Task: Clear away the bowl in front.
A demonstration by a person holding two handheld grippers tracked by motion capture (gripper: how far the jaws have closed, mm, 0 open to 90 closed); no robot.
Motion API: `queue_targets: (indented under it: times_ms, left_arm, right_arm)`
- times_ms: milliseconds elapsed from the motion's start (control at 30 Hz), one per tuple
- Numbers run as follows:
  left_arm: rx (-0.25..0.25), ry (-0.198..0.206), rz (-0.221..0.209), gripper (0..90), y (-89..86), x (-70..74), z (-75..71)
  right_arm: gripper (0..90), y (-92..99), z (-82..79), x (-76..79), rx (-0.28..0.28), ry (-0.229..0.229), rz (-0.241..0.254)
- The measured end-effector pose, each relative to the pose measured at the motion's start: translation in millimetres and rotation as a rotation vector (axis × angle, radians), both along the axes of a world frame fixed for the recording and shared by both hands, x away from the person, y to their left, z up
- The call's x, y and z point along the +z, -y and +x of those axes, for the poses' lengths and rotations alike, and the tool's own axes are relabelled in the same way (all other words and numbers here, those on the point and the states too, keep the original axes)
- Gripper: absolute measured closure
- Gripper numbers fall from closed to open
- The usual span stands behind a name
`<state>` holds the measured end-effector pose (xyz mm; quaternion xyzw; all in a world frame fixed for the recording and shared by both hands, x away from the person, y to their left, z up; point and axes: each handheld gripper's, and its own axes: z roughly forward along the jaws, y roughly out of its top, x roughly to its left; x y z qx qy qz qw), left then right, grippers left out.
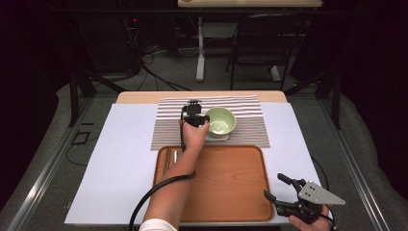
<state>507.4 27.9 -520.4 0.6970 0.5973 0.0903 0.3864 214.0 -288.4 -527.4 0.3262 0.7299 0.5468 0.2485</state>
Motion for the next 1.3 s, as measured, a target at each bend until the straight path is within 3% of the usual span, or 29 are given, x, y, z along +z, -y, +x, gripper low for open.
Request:
queue_targets:
  times_ms: [333,1033,1300]
  left_arm:
    - [-0.008,0.024,0.007,82.0,-1.8,15.5,-2.4]
    - [0.021,0.037,-0.002,82.0,-29.2,36.1,-6.8]
    - [-0.011,0.052,-0.003,82.0,-36.3,46.9,-13.5]
  right_arm:
    - [26.2,-0.1,0.0,0.0,-0.001,0.001,0.0]
    - [26.2,-0.4,0.2,-0.1,-0.004,0.0,-0.004]
    - [26.2,-0.5,0.3,-0.1,-0.005,0.0,-0.004]
